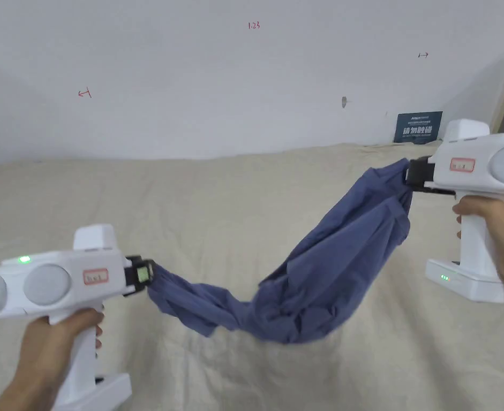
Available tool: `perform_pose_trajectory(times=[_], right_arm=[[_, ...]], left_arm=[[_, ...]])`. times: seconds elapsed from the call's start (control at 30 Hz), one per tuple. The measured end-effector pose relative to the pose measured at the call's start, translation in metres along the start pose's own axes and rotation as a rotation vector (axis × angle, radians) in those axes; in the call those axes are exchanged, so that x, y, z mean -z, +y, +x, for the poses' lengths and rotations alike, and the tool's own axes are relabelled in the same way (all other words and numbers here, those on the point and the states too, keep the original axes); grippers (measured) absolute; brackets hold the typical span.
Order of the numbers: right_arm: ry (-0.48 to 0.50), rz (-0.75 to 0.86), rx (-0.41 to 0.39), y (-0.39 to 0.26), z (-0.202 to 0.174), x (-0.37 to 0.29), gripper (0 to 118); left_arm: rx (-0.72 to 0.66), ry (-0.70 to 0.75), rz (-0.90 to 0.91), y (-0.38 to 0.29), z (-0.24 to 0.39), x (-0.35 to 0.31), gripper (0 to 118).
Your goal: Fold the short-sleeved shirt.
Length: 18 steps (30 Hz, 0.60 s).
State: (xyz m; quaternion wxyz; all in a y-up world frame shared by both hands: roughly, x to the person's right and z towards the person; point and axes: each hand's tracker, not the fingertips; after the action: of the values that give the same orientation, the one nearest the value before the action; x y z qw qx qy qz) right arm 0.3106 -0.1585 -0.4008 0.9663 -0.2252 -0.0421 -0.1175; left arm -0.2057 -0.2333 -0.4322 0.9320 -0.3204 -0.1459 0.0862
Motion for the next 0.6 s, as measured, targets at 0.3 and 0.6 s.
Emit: perform_pose_trajectory(times=[0.3,0.6], right_arm=[[-0.095,0.106,0.043,0.089,0.016,0.009,3],[-0.139,0.144,0.065,0.135,0.027,0.043,3]], left_arm=[[-0.072,0.134,0.127,0.148,-0.028,-0.004,1],[-0.085,0.19,0.207,0.235,-0.029,0.014,1]])
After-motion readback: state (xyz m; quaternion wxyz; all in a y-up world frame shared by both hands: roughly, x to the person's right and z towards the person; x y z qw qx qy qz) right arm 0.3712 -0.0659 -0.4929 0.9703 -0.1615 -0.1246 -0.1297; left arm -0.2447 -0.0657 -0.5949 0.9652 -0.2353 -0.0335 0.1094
